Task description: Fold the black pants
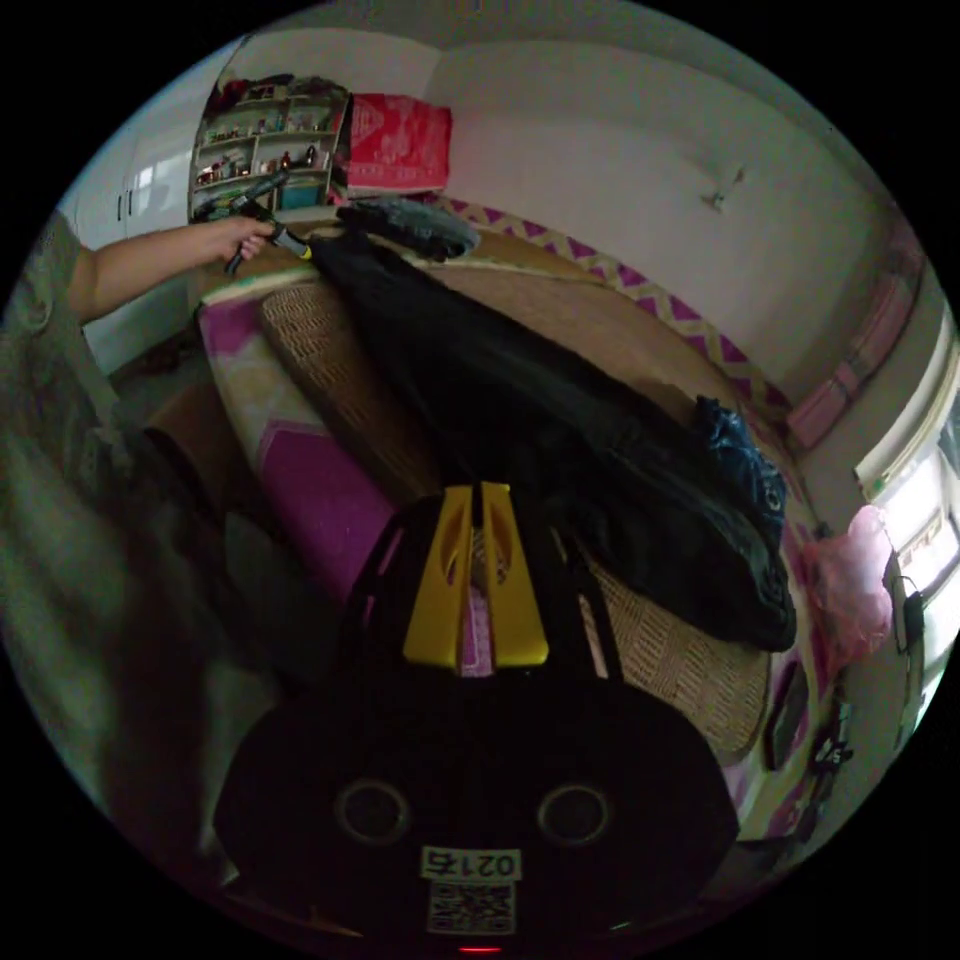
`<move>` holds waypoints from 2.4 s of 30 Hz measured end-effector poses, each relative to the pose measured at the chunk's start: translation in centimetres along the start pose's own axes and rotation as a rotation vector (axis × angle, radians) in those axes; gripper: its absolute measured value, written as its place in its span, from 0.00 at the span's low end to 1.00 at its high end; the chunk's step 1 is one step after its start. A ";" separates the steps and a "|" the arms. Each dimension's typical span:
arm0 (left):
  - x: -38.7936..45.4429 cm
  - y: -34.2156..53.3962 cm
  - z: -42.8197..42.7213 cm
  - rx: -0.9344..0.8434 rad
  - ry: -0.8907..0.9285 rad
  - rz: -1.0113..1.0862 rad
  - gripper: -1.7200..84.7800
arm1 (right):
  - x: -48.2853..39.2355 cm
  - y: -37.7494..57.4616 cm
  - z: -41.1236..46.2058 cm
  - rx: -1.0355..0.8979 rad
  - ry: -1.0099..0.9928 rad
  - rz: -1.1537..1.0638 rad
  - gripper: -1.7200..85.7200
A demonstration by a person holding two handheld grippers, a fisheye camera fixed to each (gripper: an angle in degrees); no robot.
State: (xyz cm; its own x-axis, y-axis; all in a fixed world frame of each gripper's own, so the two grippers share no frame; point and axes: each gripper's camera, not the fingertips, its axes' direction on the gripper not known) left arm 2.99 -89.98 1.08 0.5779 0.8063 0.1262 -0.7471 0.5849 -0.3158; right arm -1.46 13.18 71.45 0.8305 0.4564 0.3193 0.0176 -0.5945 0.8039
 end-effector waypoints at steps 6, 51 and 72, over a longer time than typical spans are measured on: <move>-1.9 -0.4 1.1 0.017 0.010 -0.036 0.01 | -2.0 4.1 2.5 0.034 0.036 0.062 0.02; 36.6 11.0 -1.0 0.572 0.310 0.144 0.01 | 5.2 7.6 4.7 0.110 -0.074 0.297 0.08; 75.7 25.5 27.6 0.055 0.223 0.677 0.03 | 13.0 3.9 0.8 0.148 -0.154 0.429 0.11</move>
State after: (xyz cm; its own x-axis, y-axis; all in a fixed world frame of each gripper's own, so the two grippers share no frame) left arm 18.59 -11.55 28.55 0.0307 0.9601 -0.2781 -0.9776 -0.0291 -0.2083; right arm 9.87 16.28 78.31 0.8526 0.0524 0.5200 -0.2752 -0.8009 0.5319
